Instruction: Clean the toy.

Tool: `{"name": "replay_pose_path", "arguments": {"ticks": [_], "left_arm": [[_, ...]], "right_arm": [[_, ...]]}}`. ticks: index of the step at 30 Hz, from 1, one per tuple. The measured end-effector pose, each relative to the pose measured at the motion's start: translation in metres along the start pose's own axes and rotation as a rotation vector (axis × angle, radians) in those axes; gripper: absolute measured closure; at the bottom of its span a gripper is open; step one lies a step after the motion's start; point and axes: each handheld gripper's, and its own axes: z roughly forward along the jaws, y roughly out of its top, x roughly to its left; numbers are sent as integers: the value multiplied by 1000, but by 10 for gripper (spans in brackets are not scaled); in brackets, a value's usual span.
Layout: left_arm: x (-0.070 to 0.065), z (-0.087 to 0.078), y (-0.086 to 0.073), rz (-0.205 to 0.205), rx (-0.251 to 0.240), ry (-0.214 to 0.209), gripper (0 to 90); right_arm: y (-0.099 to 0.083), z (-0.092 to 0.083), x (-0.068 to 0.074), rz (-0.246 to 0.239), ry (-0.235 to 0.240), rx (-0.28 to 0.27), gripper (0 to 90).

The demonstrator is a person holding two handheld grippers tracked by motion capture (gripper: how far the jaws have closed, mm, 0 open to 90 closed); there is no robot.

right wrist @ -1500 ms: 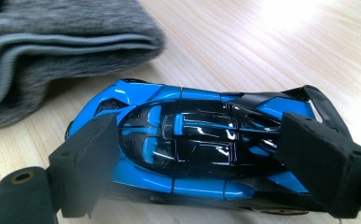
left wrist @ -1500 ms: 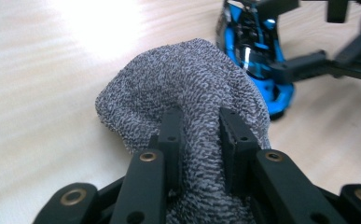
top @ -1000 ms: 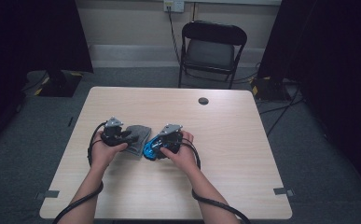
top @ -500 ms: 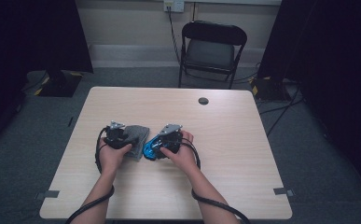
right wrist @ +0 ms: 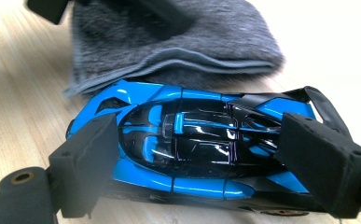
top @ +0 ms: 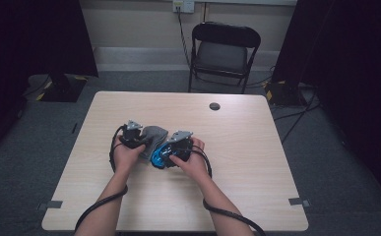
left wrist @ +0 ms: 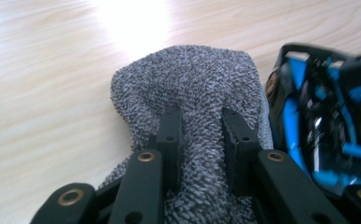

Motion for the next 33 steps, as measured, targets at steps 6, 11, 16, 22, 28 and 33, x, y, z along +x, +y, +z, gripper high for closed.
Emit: {"name": "replay_pose_path", "arguments": {"ticks": [6, 11, 16, 22, 28, 33], "left_arm": [[-15, 24, 6, 29, -2, -3, 617], [-16, 30, 2, -8, -12, 1, 613], [-15, 31, 2, 17, 10, -7, 719], [-16, 30, 2, 32, 11, -10, 750], [-12, 26, 1, 63, 24, -31, 757], [-9, 21, -2, 69, 26, -46, 758]], "right_arm": [[-1, 0, 0, 5, -2, -10, 123], [-2, 0, 1, 10, -7, -15, 123], [-1, 0, 0, 11, -8, -11, 123], [-2, 0, 0, 11, -8, -16, 123], [0, 0, 0, 10, -8, -7, 123], [0, 1, 0, 8, -7, -6, 123]]}}
